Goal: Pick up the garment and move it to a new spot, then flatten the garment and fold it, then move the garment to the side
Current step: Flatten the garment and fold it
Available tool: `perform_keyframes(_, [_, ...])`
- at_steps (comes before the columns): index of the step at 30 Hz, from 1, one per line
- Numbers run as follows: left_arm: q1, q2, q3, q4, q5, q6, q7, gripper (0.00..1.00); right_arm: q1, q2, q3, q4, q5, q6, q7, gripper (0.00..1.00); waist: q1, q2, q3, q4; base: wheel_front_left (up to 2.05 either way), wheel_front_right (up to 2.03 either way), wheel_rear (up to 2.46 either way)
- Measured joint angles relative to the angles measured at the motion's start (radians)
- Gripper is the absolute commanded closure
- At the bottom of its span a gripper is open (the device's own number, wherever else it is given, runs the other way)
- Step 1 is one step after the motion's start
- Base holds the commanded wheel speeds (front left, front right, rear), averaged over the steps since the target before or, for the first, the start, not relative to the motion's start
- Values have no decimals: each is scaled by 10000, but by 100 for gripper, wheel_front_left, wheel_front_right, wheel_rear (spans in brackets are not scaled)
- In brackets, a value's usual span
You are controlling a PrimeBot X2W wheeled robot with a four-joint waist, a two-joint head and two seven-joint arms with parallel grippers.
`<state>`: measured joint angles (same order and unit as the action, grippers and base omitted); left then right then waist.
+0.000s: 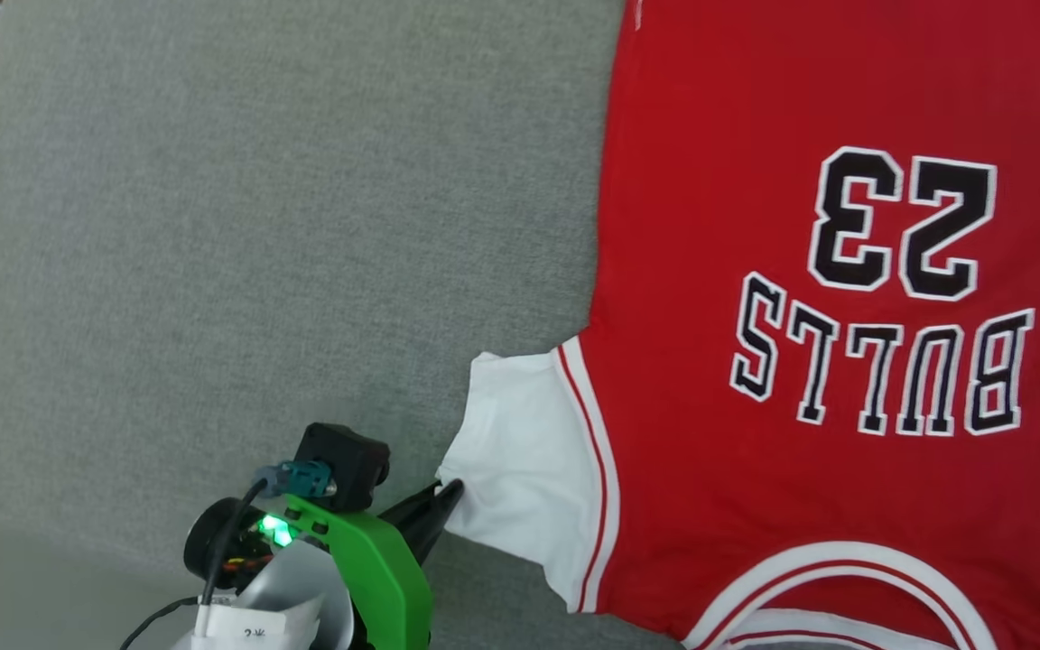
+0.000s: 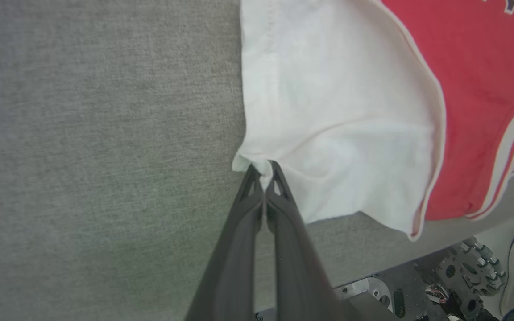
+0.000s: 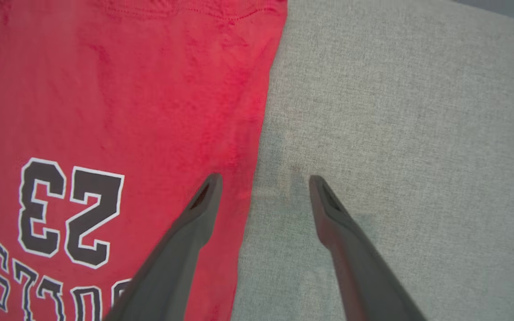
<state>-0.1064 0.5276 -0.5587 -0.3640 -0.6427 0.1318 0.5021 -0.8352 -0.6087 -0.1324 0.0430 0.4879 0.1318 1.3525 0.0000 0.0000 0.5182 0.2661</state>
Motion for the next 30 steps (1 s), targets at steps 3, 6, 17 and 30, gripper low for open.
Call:
perform_keyframes(3, [-98,-121,-134,10,38,-77,-100,100,-1023,-205,247,732,-324,0,2,0,1,0,414,301,0,0,0])
perform_keyframes(6, [-291,-286,-209,17,98,-188,-205,100,-1813,-282,343,1327,-660,0,-107,0,1,0,760,593,0,0,0])
perform_keyframes(17, [-620,-813,-456,127,94,-497,-713,100,-3236,-485,736,3108,-1540,0,-957,0,1,0,1796,1649,0,0,0])
perform_keyframes(30, [-765,-882,-443,443,96,-497,-918,100,-2731,-583,1118,3524,-1225,-2,-1521,100,1,0,1549,1686,0,0,0])
